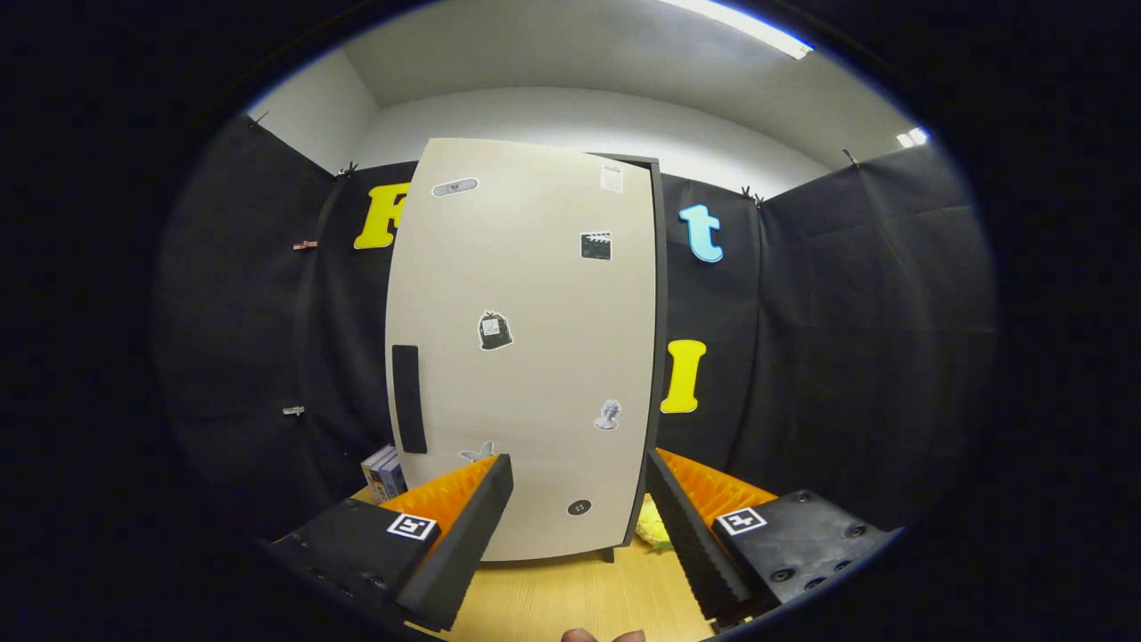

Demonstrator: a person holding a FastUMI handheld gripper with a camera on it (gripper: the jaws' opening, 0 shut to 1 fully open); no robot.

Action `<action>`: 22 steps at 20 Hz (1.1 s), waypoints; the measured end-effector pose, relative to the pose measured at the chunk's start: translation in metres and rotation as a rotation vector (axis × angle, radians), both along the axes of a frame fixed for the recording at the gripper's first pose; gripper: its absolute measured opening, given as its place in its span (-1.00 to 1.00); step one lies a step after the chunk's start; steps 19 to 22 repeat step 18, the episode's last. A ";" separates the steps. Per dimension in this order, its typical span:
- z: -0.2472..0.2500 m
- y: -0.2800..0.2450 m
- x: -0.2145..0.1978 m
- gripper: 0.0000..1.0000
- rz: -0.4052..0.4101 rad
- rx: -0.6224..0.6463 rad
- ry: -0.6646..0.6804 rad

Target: Open the shoe cabinet door, grab the shoes and put them into the shoe cabinet, then close the shoe cabinet door.

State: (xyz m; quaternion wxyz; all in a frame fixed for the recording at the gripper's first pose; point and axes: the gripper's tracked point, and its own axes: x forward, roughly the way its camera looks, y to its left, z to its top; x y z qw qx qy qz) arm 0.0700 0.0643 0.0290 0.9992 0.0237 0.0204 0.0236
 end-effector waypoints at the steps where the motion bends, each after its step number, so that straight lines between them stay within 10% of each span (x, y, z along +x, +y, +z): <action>1: 0.000 0.000 -0.002 0.95 0.001 0.003 0.000; 22: -0.004 -0.004 -0.003 0.96 0.004 0.001 0.010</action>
